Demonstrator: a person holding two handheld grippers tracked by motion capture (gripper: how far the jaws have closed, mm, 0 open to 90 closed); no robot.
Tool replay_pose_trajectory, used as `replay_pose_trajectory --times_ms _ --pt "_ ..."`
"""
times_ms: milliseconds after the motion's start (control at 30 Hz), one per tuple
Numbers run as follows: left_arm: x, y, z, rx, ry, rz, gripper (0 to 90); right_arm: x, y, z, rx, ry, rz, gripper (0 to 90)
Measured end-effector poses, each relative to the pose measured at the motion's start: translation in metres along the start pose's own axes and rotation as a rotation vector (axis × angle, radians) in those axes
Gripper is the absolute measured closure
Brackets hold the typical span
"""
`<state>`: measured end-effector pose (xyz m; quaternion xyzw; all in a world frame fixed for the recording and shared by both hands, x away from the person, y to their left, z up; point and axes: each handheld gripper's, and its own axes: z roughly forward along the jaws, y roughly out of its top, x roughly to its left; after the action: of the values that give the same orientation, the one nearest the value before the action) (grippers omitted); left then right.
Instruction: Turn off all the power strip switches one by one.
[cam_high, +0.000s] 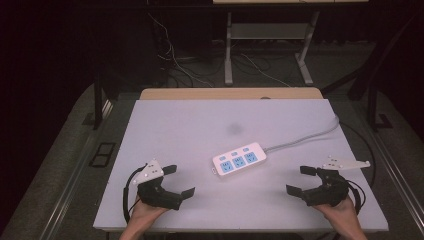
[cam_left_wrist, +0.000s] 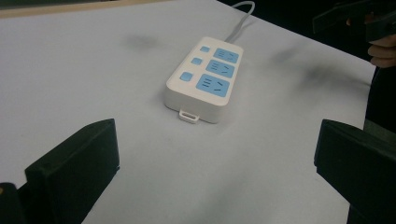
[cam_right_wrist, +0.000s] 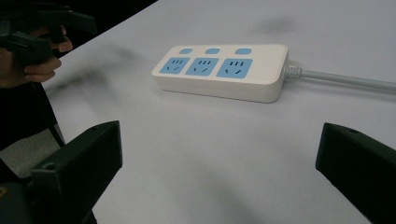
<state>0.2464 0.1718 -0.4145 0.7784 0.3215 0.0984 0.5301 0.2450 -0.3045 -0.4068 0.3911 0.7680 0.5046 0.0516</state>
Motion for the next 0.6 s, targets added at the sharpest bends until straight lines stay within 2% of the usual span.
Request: replay_pose_trajectory --times_ms 200,600 --pt "-0.0003 -0.001 0.0013 0.017 -0.006 0.004 0.0 -0.0002 -0.0006 -0.0007 0.004 -0.002 0.008 0.4" --pt "0.0019 -0.0015 0.0012 0.014 -0.007 -0.003 0.0 -0.0005 -0.0014 0.0013 0.027 -0.002 0.009 0.4"
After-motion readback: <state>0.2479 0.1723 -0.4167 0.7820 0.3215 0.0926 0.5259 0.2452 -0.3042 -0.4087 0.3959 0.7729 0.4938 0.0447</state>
